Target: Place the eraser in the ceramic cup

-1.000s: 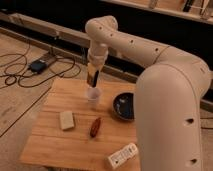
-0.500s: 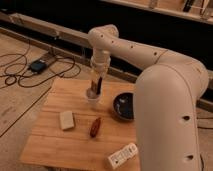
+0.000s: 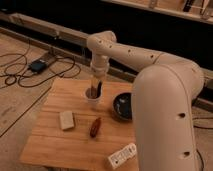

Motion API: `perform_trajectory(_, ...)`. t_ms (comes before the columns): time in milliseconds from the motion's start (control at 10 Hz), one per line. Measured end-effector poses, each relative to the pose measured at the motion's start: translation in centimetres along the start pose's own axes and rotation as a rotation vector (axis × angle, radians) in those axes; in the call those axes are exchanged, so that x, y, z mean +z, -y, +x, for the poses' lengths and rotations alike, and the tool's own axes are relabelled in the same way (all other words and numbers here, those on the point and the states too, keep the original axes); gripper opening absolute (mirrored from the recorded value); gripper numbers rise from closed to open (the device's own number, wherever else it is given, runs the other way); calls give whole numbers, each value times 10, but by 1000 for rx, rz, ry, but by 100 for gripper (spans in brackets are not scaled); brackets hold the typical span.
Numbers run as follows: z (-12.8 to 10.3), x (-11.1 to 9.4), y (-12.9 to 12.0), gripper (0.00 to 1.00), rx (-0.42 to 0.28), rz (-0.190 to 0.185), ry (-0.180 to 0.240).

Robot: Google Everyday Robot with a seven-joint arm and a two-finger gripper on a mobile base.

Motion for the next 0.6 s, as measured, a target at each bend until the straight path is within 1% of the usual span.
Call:
perform_trajectory(200,-5,3,-4,72,-8,-7,8)
perform_trajectory(300,-7,4,-5,77,-9,-9,11)
perform_trajectory(400,-10,4,-6,80,-10,-11,19)
perform_trajectory(600,-14,3,-6,80,-4,-10,32)
